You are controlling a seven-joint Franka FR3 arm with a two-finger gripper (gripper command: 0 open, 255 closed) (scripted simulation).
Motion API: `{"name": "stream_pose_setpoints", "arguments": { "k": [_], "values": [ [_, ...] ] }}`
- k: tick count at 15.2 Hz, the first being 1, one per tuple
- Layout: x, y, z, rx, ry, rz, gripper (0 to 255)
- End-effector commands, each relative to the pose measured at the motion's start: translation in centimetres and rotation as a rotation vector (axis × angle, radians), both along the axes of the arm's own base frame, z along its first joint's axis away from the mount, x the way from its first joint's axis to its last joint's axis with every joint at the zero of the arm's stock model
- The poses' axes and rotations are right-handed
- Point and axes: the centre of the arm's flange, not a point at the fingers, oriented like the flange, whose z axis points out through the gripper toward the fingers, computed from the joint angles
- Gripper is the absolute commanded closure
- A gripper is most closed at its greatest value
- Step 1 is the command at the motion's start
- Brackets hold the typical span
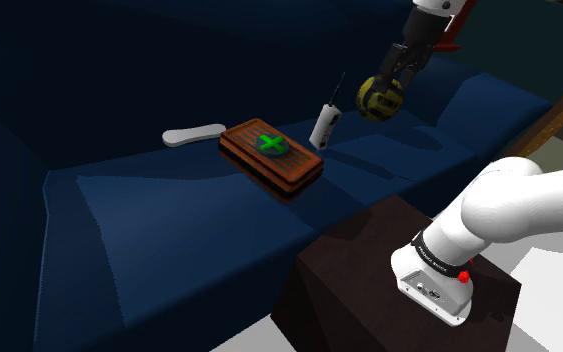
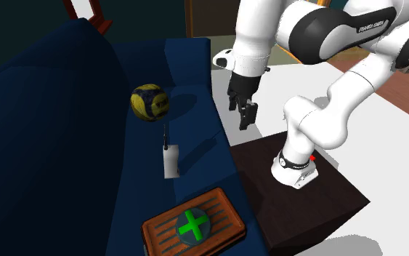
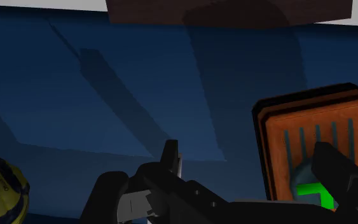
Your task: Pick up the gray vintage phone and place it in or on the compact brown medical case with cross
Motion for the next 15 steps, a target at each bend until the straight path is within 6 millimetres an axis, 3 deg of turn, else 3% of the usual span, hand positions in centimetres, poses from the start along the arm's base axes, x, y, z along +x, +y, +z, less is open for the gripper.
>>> {"name": "stream_pose_setpoints", "arguments": {
  "k": [1, 15],
  "values": [
    [0.0, 0.0, 0.0, 0.0, 0.0, 0.0, 0],
    [10.8, -7.8, -11.4, -0.006, -0.096, -0.041, 0]
  ]
}}
